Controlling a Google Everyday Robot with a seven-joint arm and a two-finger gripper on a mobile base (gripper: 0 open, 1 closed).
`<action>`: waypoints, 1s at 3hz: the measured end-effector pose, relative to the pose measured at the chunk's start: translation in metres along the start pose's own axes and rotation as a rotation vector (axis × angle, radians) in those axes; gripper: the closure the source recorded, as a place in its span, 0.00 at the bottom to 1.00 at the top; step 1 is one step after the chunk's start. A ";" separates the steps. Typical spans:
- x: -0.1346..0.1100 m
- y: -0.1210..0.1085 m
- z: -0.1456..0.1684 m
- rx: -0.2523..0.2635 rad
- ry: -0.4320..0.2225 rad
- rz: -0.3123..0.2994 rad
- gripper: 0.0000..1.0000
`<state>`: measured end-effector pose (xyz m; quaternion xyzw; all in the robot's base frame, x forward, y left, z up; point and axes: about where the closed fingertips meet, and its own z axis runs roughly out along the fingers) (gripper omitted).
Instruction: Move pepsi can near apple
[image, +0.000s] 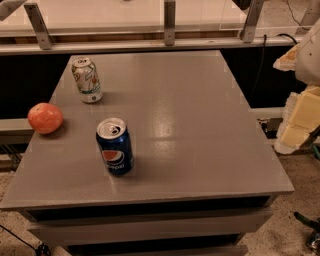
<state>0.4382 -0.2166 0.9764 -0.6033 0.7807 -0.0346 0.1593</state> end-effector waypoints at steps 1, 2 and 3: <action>0.000 0.000 0.000 0.000 0.000 0.000 0.00; -0.011 -0.001 0.001 0.006 -0.027 -0.016 0.00; -0.046 -0.001 0.015 -0.032 -0.078 -0.076 0.00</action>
Offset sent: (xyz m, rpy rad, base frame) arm 0.0079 0.0223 -0.0014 0.0440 -0.0131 0.0493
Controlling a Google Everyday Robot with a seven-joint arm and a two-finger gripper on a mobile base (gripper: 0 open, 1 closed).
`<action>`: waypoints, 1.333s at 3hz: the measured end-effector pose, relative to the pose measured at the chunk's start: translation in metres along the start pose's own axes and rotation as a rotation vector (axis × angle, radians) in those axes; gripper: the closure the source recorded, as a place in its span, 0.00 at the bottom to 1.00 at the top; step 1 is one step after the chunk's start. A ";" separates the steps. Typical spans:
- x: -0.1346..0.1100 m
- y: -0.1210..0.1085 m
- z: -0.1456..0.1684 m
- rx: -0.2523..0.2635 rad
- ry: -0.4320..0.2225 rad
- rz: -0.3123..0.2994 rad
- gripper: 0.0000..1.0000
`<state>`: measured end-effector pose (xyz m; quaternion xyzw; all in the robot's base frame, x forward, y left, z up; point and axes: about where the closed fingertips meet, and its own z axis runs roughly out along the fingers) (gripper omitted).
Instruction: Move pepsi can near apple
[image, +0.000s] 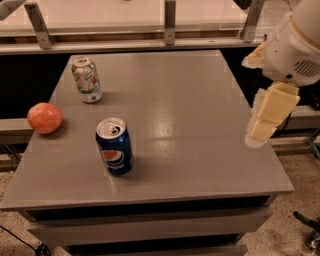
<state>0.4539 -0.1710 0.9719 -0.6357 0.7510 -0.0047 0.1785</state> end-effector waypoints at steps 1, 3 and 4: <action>-0.037 0.004 0.028 -0.072 -0.058 -0.050 0.00; -0.096 0.031 0.069 -0.164 -0.264 -0.099 0.00; -0.096 0.031 0.069 -0.164 -0.262 -0.099 0.00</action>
Offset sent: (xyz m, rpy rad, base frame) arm 0.0046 0.1165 -0.0593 0.2732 0.1493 0.2119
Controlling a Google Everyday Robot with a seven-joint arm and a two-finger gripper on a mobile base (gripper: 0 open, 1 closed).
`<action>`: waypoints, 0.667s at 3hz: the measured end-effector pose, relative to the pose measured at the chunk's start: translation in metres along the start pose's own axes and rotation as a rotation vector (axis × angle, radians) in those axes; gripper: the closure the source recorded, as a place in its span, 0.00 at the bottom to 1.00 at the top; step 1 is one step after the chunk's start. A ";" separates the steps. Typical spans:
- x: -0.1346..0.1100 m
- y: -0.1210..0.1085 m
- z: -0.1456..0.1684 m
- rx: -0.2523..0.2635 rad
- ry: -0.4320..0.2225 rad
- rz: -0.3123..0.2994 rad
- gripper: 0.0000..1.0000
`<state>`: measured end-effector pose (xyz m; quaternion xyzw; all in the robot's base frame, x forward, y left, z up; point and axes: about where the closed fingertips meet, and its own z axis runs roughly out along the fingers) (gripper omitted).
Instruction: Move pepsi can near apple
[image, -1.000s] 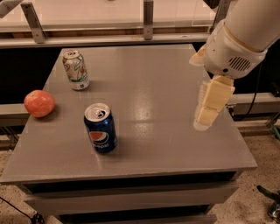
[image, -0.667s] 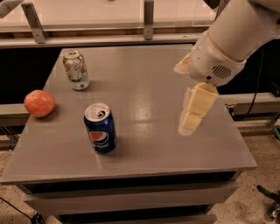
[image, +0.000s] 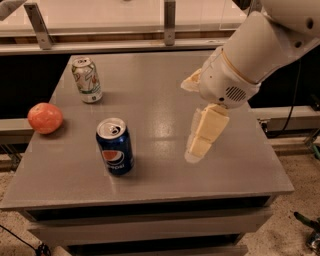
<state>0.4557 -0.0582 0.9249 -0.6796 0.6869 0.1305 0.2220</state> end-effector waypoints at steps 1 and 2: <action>-0.018 0.000 0.002 0.010 -0.107 -0.050 0.00; -0.066 0.000 0.006 0.044 -0.329 -0.167 0.00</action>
Offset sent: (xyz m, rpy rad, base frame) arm -0.0091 0.1137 0.0622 0.5889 -0.2932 0.3564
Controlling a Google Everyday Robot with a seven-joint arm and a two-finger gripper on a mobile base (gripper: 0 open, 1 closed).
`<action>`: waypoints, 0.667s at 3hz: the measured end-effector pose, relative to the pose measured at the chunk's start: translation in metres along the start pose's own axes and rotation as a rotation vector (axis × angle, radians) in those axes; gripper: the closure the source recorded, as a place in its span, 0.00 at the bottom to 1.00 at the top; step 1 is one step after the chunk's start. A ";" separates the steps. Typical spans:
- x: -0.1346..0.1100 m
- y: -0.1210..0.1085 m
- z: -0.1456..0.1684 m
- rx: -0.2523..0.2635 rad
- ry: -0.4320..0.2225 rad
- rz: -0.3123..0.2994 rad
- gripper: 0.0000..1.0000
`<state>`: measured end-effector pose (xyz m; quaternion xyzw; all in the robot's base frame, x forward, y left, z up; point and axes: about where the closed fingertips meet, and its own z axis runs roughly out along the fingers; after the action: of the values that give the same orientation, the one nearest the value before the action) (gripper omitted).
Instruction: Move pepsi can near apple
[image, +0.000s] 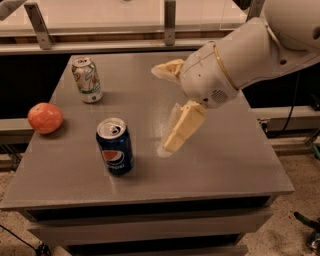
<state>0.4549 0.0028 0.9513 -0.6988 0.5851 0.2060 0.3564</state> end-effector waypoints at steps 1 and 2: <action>-0.033 -0.003 0.018 -0.007 -0.128 -0.099 0.00; -0.037 -0.002 0.019 -0.010 -0.137 -0.119 0.00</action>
Offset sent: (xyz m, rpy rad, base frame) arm -0.0017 0.0302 0.0106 0.0950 -0.0526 0.0888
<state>0.4507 0.0419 0.9653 -0.7185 0.5155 0.2346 0.4037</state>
